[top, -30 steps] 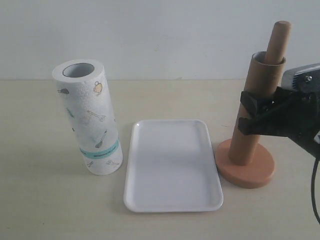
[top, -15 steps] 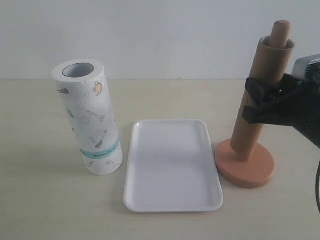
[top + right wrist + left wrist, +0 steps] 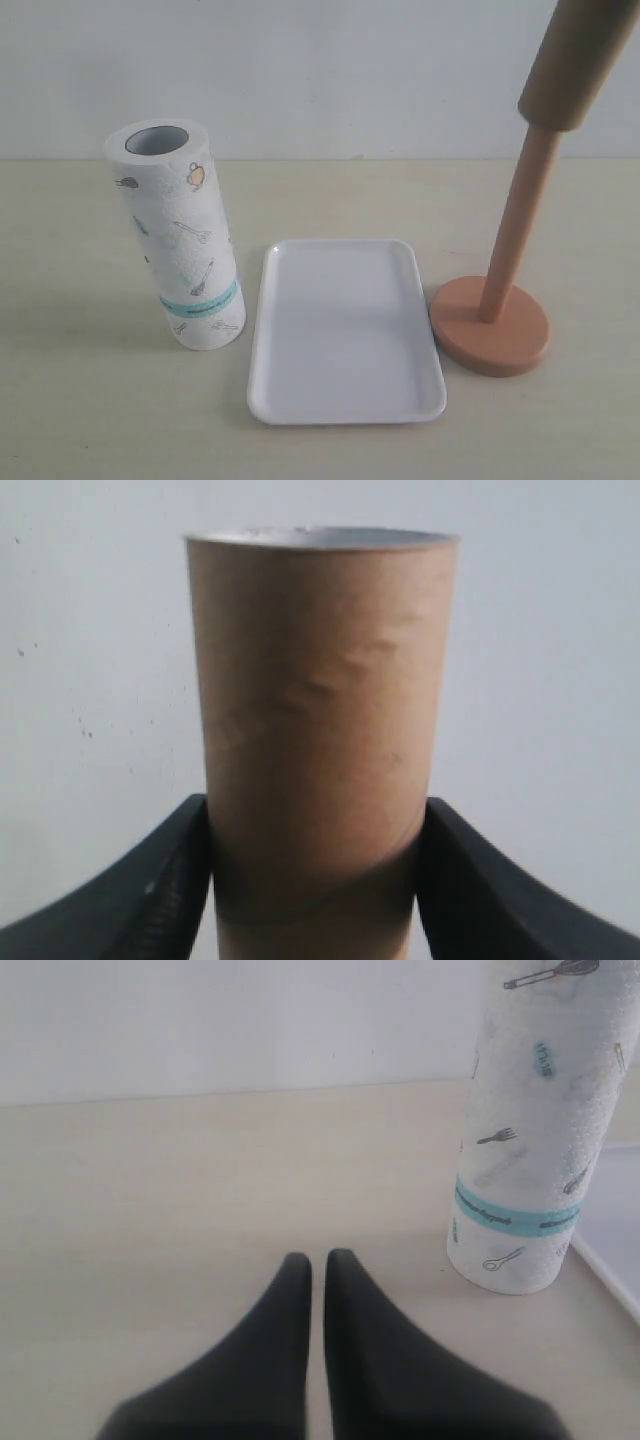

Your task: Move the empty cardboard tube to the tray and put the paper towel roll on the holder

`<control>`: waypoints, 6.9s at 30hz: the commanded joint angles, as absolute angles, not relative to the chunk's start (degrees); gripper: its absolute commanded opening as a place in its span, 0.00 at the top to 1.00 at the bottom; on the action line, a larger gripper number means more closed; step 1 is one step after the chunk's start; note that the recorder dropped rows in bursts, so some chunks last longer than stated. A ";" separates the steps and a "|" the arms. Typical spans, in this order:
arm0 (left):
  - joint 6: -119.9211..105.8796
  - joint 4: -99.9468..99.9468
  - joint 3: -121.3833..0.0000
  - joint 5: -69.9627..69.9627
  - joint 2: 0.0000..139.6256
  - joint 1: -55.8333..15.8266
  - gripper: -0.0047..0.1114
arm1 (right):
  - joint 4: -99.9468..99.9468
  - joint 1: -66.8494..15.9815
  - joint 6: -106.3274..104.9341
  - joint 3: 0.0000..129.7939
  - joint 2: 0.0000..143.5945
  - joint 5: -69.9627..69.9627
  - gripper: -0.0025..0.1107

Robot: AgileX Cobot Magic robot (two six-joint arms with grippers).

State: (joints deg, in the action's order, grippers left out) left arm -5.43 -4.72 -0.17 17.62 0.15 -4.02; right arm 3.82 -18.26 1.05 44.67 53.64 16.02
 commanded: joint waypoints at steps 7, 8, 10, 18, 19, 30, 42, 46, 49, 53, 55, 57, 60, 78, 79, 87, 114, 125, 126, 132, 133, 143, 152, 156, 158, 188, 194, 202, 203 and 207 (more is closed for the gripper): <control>-5.61 -5.11 0.00 17.58 0.00 -3.92 0.92 | 5.04 -20.88 0.65 59.91 52.51 3.49 0.98; -5.61 -5.11 0.00 17.58 0.00 -3.92 0.92 | 5.04 -22.17 0.65 61.18 52.51 2.46 0.98; -5.61 -5.11 0.00 17.58 0.00 -3.92 0.92 | 5.04 -25.32 0.65 63.02 52.62 0.60 0.98; -5.61 -5.11 0.00 17.58 0.00 -3.92 0.92 | 5.04 -41.66 0.37 63.38 54.02 -3.11 0.98; -5.61 -5.11 0.00 17.58 0.00 -3.92 0.92 | 5.04 -43.48 0.37 63.39 54.94 -3.40 0.98; -5.61 -5.11 0.00 17.58 0.00 -3.92 0.92 | 5.24 -47.84 11.29 63.32 68.52 -8.93 0.98; -5.61 -5.11 0.00 17.58 0.00 -3.92 0.92 | 29.14 -42.75 51.53 63.32 80.18 -33.36 0.98; -5.61 -5.11 0.00 17.58 0.00 -3.92 0.92 | 22.54 -41.34 46.46 64.04 84.83 -33.50 0.98; -5.61 -5.11 0.00 17.58 0.00 -3.92 0.92 | 11.54 -39.34 36.62 66.79 88.76 -35.79 0.98; -5.61 -5.11 0.00 17.58 0.00 -3.92 0.92 | 0.48 -36.61 25.45 73.20 93.86 -40.53 0.98; -5.61 -5.11 0.00 17.58 0.00 -3.92 0.92 | -0.36 -36.12 24.49 76.75 96.10 -43.52 0.98; -5.61 -5.11 0.00 17.58 0.00 -3.92 0.92 | -0.36 -35.95 23.61 79.79 98.14 -47.64 0.98; -5.61 -5.11 0.00 17.58 0.00 -3.92 0.92 | -0.36 -35.95 21.54 86.08 101.91 -54.77 0.98; -5.61 -5.11 0.00 17.58 0.00 -3.92 0.92 | -12.42 -29.74 16.27 102.98 120.61 -64.67 0.98; -5.61 -5.11 0.00 17.58 0.00 -3.92 0.92 | -12.42 -29.60 15.88 102.98 120.78 -64.04 0.98; -5.61 -5.11 0.00 17.58 0.00 -3.92 0.92 | -12.46 -29.14 15.90 102.98 124.13 -63.24 0.97; -5.61 -5.11 0.00 17.58 0.00 -3.92 0.92 | -9.96 -29.14 19.51 104.21 122.84 -68.04 0.33; -5.61 -5.11 0.00 17.58 0.00 -3.92 0.92 | -8.64 -29.14 15.82 105.55 112.16 -69.25 0.97; -5.61 -5.11 0.00 17.58 0.00 -3.92 0.92 | -8.52 -29.14 15.33 105.55 111.35 -69.36 0.97; -5.61 -5.11 0.00 17.58 0.00 -3.92 0.92 | -4.64 -32.35 13.09 105.55 106.06 -69.76 0.97; -5.61 -5.11 0.00 17.58 0.00 -3.92 0.92 | -3.15 -33.66 13.09 105.55 104.75 -69.51 0.97; -5.61 -5.11 0.00 17.58 0.00 -3.92 0.92 | 21.15 -48.36 23.65 104.43 90.54 -69.96 0.97; -5.61 -5.11 0.00 17.58 0.00 -3.92 0.92 | 29.43 -52.59 28.56 73.36 61.34 -58.80 0.97; -5.61 -5.11 0.00 17.58 0.00 -3.92 0.92 | 35.57 -52.59 28.56 53.70 43.19 -42.68 0.97; -5.61 -5.11 0.00 17.58 0.00 -3.92 0.92 | 38.46 -52.59 28.56 45.41 34.63 -38.48 0.97; -5.61 -5.11 0.00 17.58 0.00 -3.92 0.92 | 24.32 -6.97 26.92 38.35 15.46 -39.69 0.97; -5.61 -5.11 0.00 17.58 0.00 -3.92 0.92 | 19.86 -5.15 17.69 33.54 15.46 -38.80 0.97; -5.61 -5.11 0.00 17.58 0.00 -3.92 0.92 | 14.08 -5.15 10.43 18.26 10.12 -26.90 0.97; -5.61 -5.11 0.00 17.58 0.00 -3.92 0.92 | 12.10 -5.15 9.86 17.14 8.56 -26.72 0.97; -5.61 -5.11 0.00 17.58 0.00 -3.92 0.92 | 0.00 -5.15 9.86 12.82 4.13 -28.54 0.97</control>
State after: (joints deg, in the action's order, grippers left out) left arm -5.43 -4.72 -0.17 17.62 0.15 -4.02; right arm 7.05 -5.31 10.75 15.08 6.70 -28.54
